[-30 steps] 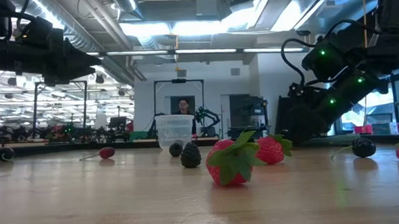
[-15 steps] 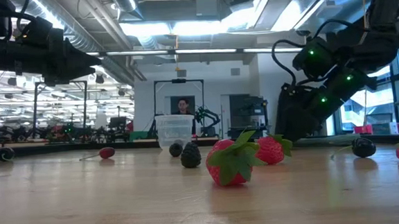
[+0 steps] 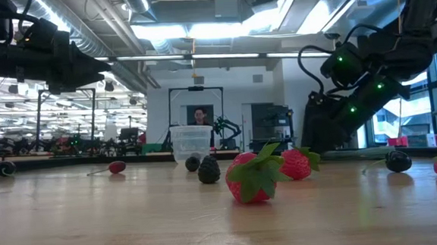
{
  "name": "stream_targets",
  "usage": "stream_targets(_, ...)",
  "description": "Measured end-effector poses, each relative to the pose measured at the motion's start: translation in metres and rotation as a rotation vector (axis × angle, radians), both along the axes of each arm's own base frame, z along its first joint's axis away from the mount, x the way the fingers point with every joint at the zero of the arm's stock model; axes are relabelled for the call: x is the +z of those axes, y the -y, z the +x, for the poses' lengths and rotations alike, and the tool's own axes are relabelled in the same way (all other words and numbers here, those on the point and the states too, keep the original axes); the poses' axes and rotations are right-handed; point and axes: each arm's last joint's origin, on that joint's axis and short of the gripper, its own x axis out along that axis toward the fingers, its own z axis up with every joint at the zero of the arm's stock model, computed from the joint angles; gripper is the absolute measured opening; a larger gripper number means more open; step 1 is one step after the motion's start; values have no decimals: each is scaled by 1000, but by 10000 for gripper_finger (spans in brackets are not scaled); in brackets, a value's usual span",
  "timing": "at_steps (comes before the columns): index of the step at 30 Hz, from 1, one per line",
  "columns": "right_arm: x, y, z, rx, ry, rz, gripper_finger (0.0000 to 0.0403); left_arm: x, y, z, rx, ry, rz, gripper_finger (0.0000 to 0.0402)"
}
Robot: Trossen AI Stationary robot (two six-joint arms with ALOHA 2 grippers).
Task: Pick and placing Produce into tupperware
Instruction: Put the top blueberry into the transparent container
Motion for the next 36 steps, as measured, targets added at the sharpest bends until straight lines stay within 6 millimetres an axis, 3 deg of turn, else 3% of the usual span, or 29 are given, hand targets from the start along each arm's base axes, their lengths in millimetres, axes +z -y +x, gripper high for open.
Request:
stream_targets(14, 1, 0, 1, -1, 12, 7, 252, 0, 0, 0, 0, 0, 0, 247)
stream_targets(21, 9, 5, 11, 28, 18, -41, 252, 0, 0, 0, 0, 0, 0, 247)
stream_targets(36, -18, 9, 14, -27, 9, 23, 213, 0, 0, 0, 0, 0, 0, 247)
